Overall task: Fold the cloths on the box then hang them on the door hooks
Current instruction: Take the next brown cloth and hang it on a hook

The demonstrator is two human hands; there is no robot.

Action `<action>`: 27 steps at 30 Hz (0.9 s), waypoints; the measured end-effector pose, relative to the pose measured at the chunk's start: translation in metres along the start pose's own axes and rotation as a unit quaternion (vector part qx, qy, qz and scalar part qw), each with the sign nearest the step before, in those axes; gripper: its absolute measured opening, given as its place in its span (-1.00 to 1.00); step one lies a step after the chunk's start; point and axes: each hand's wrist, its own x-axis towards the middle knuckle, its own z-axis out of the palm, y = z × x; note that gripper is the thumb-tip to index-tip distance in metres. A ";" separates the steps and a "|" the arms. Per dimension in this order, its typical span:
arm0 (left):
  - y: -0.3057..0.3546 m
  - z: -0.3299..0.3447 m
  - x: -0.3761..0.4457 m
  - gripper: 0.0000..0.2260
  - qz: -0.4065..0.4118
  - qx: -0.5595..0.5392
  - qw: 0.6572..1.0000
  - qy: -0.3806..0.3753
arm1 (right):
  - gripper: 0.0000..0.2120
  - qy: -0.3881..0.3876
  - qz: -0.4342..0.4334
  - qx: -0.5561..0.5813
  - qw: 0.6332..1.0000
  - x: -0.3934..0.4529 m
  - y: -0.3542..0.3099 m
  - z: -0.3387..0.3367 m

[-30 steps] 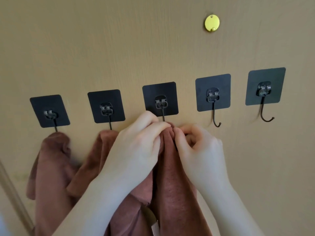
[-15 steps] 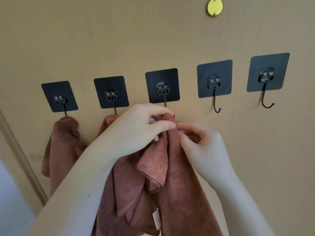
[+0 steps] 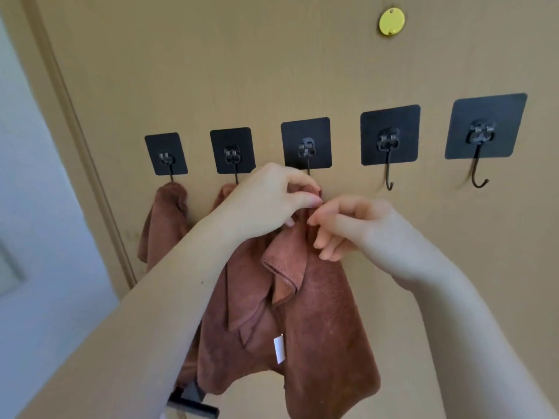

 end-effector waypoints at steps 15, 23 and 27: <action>0.006 -0.011 0.003 -0.87 0.022 0.030 0.999 -0.028 | -0.72 -0.144 0.087 0.171 0.971 0.024 0.018 0.014; -0.006 0.002 -0.010 -0.80 0.030 -0.017 0.999 0.009 | -0.72 -0.072 0.117 0.227 0.964 0.006 0.041 0.030; -0.010 0.006 -0.010 -0.76 0.035 -0.009 0.999 0.023 | -0.72 -0.058 0.134 0.232 0.962 0.002 0.052 0.035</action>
